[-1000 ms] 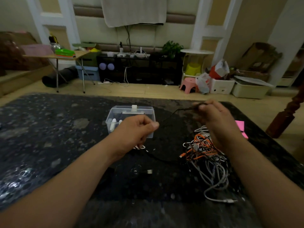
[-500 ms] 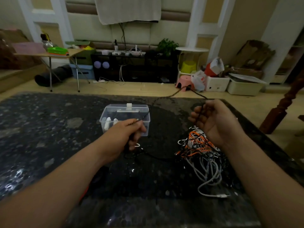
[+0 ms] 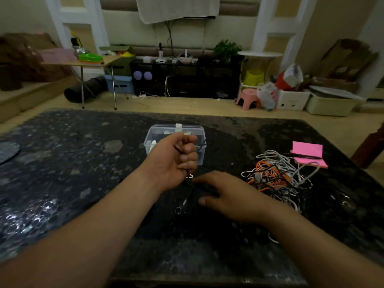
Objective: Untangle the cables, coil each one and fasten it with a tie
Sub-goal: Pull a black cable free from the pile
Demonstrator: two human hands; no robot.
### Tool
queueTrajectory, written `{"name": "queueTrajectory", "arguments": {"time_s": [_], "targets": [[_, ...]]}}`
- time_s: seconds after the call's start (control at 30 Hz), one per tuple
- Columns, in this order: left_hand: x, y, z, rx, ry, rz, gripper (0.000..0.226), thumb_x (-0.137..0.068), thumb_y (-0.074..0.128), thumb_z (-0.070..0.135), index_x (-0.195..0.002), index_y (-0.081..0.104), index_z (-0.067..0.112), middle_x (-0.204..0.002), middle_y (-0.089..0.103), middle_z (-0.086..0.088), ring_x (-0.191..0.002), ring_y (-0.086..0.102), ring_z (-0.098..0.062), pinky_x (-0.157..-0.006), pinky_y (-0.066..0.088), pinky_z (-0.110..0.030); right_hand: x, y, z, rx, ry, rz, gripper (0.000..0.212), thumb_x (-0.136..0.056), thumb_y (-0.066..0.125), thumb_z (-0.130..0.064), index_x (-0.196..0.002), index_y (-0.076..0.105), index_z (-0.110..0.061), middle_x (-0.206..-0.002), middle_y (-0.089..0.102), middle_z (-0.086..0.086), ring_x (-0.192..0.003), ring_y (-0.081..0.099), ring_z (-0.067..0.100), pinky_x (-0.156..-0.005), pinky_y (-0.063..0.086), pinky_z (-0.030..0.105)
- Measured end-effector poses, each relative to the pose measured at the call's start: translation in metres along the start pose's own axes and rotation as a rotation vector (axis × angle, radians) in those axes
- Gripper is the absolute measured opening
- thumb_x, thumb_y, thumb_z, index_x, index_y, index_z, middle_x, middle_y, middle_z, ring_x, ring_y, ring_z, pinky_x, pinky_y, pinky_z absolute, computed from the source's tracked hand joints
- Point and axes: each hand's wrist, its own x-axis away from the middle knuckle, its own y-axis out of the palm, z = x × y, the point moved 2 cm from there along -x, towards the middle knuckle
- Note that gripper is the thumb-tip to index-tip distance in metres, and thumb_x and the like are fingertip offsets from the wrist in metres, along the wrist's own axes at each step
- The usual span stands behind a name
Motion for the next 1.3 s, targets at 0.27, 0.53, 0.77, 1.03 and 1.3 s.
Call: {"name": "queueTrajectory", "arguments": {"time_s": [0.27, 0.53, 0.77, 1.03, 1.3], "targets": [[0.003, -0.009, 0.011, 0.017, -0.023, -0.04, 0.03, -0.109, 0.047, 0.033, -0.095, 0.064, 0.012, -0.068, 0.044, 0.004, -0.052, 0.032, -0.007, -0.042, 0.025, -0.019, -0.012, 0.009, 0.007, -0.32, 0.172, -0.012, 0.009, -0.102, 0.068, -0.033, -0.098, 0.071, -0.027, -0.088, 0.076, -0.002, -0.076, 0.072, 0.006, -0.07, 0.055, 0.027], [0.01, -0.005, -0.023, -1.062, 0.05, -0.073, 0.062, -0.086, 0.079, 0.059, -0.135, 0.055, 0.029, -0.125, 0.072, 0.009, -0.112, 0.07, -0.005, -0.104, 0.055, -0.033, -0.004, -0.025, 0.003, -0.65, 0.188, 0.188, 0.012, -0.092, 0.074, -0.005, -0.085, 0.069, -0.014, -0.075, 0.078, 0.005, -0.067, 0.072, 0.016, -0.062, 0.054, 0.03], [0.019, -0.001, -0.029, -1.369, 0.187, -0.198, 0.035, -0.095, 0.074, 0.05, -0.121, 0.06, 0.031, -0.104, 0.073, 0.009, -0.091, 0.071, -0.007, -0.085, 0.06, -0.034, -0.003, -0.024, 0.005, -1.157, 0.283, 0.146, 0.013, -0.09, 0.073, 0.002, -0.092, 0.071, -0.011, -0.093, 0.077, 0.021, -0.078, 0.074, 0.025, -0.068, 0.06, 0.036], [0.034, 0.008, -0.018, -1.307, 0.172, -0.275, 0.034, -0.11, 0.047, 0.04, -0.095, 0.064, 0.015, -0.06, 0.045, -0.001, -0.053, 0.048, -0.015, -0.054, 0.049, -0.032, 0.009, -0.048, 0.013, -0.246, -0.013, 0.332, 0.07, -0.096, 0.071, -0.013, -0.15, 0.046, -0.05, -0.149, 0.048, -0.021, -0.136, 0.046, -0.005, -0.108, 0.045, 0.021], [0.046, 0.02, 0.01, -0.762, 0.505, 0.051, 0.035, -0.095, 0.059, 0.048, -0.072, 0.067, 0.023, -0.07, 0.065, -0.001, -0.07, 0.065, -0.014, -0.074, 0.056, -0.032, -0.002, -0.039, 0.005, -0.206, -0.016, 0.358, 0.009, -0.102, 0.066, -0.031, -0.107, 0.073, -0.029, -0.108, 0.068, -0.014, -0.101, 0.058, -0.002, -0.089, 0.047, 0.021]]}}
